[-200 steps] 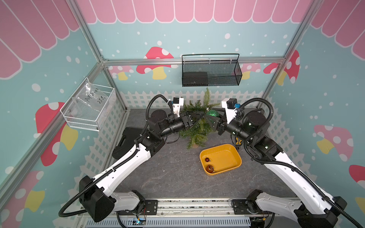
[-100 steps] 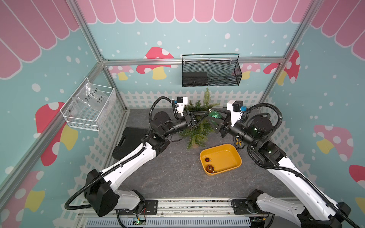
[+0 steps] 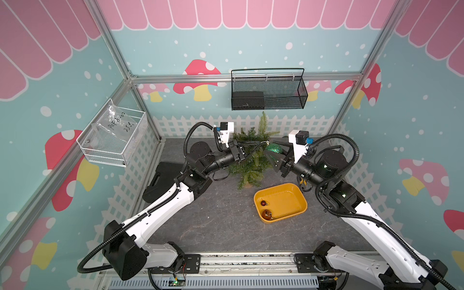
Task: Decorate the small christmas tree with ornaments
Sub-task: Hang an ornament on the christmas tree.
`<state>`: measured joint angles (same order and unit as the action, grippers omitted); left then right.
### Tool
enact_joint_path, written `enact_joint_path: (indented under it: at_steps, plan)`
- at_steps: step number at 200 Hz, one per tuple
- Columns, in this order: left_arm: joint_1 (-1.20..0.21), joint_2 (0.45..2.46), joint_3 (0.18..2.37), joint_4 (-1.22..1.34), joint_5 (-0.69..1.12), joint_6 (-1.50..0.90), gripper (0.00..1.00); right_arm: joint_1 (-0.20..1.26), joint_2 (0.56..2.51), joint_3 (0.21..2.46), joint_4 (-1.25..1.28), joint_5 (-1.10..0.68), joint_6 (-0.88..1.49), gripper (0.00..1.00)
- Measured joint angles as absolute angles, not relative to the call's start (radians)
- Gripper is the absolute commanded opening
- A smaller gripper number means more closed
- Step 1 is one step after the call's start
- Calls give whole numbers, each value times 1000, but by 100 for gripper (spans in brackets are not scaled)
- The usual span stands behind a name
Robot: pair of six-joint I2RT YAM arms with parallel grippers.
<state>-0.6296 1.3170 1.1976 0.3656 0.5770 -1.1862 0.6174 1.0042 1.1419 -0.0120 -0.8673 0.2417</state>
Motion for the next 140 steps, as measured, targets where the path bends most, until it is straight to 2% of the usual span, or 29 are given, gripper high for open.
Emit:
enact_joint_path:
  at_steps: [140]
  plan:
    - [-630, 1356, 1298, 90, 558, -981, 0, 617, 1028, 1119, -98, -751, 142, 54]
